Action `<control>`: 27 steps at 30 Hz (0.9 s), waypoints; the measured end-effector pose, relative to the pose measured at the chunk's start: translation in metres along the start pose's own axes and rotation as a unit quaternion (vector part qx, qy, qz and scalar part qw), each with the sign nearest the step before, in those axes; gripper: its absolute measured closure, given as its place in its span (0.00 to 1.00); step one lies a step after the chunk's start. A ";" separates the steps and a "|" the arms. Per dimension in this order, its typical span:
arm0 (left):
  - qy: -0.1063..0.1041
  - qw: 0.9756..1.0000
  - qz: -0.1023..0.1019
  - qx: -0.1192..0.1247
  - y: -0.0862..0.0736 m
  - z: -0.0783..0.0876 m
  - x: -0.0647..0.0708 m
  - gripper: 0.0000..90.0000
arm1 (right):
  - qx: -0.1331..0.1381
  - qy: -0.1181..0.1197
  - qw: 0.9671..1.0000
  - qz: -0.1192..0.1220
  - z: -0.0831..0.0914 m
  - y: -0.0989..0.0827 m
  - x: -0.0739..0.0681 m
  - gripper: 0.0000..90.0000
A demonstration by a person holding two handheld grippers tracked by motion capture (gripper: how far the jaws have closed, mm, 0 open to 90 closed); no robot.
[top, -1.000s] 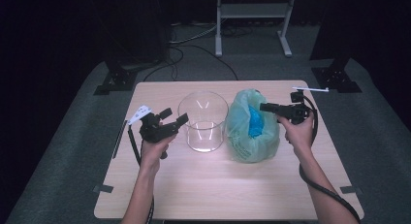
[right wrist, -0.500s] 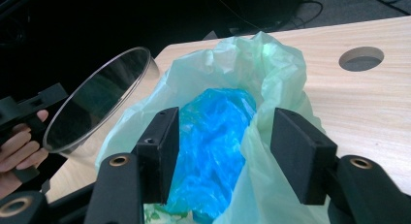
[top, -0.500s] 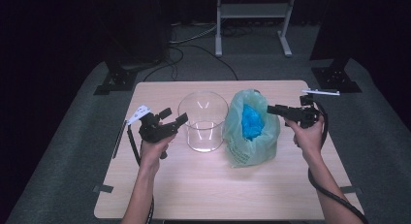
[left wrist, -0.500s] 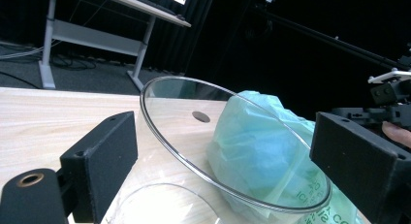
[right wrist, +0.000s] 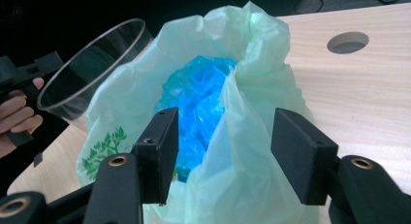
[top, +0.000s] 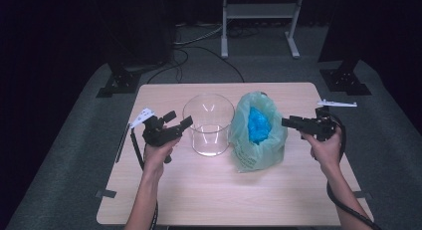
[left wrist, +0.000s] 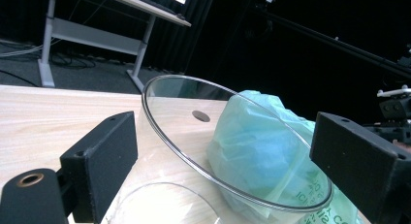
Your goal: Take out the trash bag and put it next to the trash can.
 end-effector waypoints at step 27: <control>0.003 1.000 0.002 -0.001 -0.001 0.000 -0.001 0.10 | -0.003 -0.021 1.000 -0.009 0.009 -0.045 0.022 0.44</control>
Point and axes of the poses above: each handheld gripper's, and its own axes: z roughly backward along the jaws, y roughly out of its top, x roughly to its right, the point moved 8 cm from there along -z, roughly forward along the jaws, and after that the axes turned 5 degrees about -y, right-handed, at the moved point
